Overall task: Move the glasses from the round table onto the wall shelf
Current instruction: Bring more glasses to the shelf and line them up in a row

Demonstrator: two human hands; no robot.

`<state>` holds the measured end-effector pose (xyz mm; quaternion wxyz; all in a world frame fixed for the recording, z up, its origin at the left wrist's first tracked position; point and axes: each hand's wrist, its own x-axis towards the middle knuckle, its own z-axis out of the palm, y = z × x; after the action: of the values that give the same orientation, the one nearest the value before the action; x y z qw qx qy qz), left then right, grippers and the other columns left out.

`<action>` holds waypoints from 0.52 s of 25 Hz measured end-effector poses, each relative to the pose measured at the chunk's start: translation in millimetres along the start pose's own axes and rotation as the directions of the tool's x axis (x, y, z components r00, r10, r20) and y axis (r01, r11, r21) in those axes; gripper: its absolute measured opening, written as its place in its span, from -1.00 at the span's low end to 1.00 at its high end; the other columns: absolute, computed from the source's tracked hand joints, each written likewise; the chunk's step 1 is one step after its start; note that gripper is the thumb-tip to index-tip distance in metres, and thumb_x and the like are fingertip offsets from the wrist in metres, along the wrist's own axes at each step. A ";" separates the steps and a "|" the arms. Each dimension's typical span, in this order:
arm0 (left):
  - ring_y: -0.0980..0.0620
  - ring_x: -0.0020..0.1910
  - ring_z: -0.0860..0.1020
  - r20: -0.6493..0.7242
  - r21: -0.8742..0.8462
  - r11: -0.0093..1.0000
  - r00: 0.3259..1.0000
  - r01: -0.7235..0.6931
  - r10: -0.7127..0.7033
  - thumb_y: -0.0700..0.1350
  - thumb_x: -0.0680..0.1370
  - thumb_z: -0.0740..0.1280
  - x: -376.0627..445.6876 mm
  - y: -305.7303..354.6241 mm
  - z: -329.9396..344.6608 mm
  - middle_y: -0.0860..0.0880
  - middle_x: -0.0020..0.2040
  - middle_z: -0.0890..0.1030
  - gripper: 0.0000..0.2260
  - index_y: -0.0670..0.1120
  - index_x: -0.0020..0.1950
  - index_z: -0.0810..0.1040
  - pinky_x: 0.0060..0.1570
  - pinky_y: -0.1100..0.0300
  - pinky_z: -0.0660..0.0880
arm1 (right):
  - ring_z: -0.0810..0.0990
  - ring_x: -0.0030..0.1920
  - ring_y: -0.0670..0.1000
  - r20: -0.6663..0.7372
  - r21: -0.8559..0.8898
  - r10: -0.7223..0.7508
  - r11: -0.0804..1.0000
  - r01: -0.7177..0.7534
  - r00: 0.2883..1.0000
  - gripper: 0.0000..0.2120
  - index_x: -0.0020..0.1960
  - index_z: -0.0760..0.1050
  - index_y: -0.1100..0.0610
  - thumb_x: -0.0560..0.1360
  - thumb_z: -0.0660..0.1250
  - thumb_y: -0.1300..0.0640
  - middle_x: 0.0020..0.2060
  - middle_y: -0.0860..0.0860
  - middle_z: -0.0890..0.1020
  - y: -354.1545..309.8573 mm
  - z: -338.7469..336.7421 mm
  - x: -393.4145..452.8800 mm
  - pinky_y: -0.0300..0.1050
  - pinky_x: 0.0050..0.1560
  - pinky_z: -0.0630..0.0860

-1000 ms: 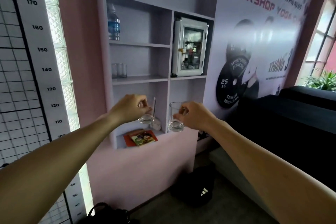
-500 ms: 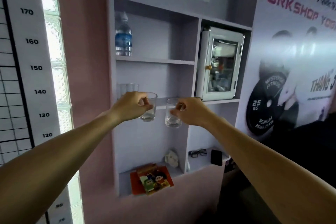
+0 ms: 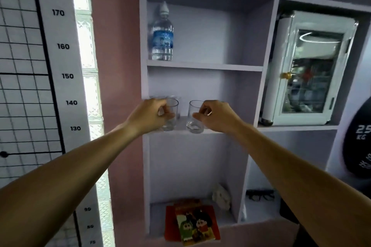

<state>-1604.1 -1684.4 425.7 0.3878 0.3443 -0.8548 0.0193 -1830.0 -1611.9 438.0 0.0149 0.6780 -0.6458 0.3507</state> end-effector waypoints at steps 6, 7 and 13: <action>0.01 -0.26 0.62 -0.024 0.108 0.986 0.992 0.126 -0.125 -0.04 0.48 0.42 20.8 -1.8 13.8 -0.02 -0.24 0.66 -0.85 -0.09 -0.21 0.60 -0.21 0.14 0.52 | 0.57 -0.11 0.00 0.074 -0.034 -0.180 0.983 0.183 0.981 -0.79 -0.15 0.58 -0.02 0.44 0.40 -0.15 -0.20 -0.08 0.61 21.2 11.7 53.2 -0.16 -0.14 0.44; 0.00 -0.26 0.62 -0.031 0.120 0.982 0.989 0.147 -0.144 -0.06 0.47 0.41 23.4 -1.5 15.9 -0.04 -0.25 0.67 -0.86 -0.10 -0.22 0.60 -0.21 0.13 0.52 | 0.56 -0.13 -0.02 0.077 -0.020 -0.198 0.980 0.200 0.977 -0.80 -0.16 0.57 -0.02 0.44 0.40 -0.15 -0.21 -0.09 0.60 24.4 14.1 58.3 -0.18 -0.17 0.40; 0.08 -0.29 0.56 -0.042 0.174 0.947 0.963 0.270 -0.266 -0.17 0.41 0.43 32.4 0.5 26.6 0.04 -0.28 0.63 -0.89 0.03 -0.26 0.57 -0.32 0.31 0.39 | 0.55 -0.16 -0.05 0.141 0.077 -0.295 0.955 0.287 0.945 -0.83 -0.22 0.51 -0.09 0.44 0.40 -0.14 -0.23 -0.11 0.58 43.6 24.5 85.0 -0.17 -0.18 0.41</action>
<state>-1636.7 -1710.6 429.2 0.3622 0.4904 -0.7913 0.0460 -1864.3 -1704.3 442.8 -0.0012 0.7906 -0.5278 0.3104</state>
